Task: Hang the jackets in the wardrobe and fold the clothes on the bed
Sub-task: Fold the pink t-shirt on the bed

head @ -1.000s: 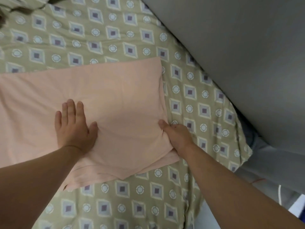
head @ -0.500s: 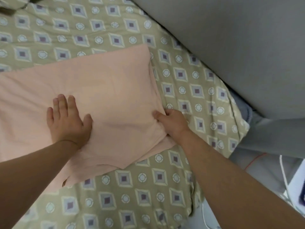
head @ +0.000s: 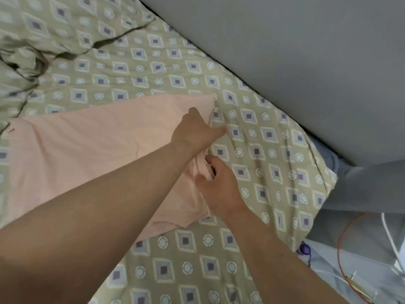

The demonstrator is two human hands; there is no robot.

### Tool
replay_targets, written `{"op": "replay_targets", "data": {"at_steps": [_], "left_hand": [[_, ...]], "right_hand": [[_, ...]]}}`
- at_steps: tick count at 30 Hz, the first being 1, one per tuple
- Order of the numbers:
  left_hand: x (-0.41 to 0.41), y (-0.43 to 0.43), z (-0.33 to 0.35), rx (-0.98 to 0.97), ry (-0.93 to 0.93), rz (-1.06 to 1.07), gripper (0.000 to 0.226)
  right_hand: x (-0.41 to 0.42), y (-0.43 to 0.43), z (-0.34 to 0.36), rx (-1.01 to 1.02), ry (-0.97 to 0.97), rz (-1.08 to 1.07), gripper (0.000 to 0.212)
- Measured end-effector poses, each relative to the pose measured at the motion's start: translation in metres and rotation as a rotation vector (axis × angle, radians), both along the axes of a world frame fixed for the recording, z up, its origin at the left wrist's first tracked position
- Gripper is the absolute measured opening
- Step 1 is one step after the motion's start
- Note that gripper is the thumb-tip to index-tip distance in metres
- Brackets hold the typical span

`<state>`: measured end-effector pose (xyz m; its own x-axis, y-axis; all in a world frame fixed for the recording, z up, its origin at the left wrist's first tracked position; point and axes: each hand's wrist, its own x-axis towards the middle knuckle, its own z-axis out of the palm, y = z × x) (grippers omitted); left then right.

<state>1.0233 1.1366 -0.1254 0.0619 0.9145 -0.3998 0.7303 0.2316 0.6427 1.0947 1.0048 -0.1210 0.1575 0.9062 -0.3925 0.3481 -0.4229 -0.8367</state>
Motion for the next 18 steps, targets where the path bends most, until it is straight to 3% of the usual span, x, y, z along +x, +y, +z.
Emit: {"op": "replay_targets", "data": {"at_steps": [3, 6, 12, 14, 16, 18], "left_hand": [[-0.021, 0.012, -0.001, -0.001, 0.144, -0.015, 0.047], [-0.066, 0.018, 0.0, 0.052, 0.089, 0.072, 0.026], [-0.176, 0.012, -0.004, -0.039, -0.175, 0.343, 0.013], [-0.217, 0.005, -0.005, -0.11, -0.181, 0.324, 0.016], [-0.259, -0.002, -0.013, -0.126, -0.313, 0.48, 0.016], [-0.292, -0.012, -0.015, -0.074, -0.345, 0.457, 0.038]], "right_hand": [[-0.029, -0.004, 0.008, 0.007, 0.053, 0.043, 0.039], [-0.062, -0.006, 0.014, -0.009, 0.098, 0.085, 0.046], [-0.152, -0.002, 0.013, -0.051, 0.163, 0.235, 0.053], [-0.186, 0.0, 0.009, -0.039, 0.195, 0.306, 0.055], [-0.219, 0.0, 0.005, -0.044, 0.217, 0.384, 0.061], [-0.249, 0.0, -0.003, -0.067, 0.212, 0.461, 0.063]]}}
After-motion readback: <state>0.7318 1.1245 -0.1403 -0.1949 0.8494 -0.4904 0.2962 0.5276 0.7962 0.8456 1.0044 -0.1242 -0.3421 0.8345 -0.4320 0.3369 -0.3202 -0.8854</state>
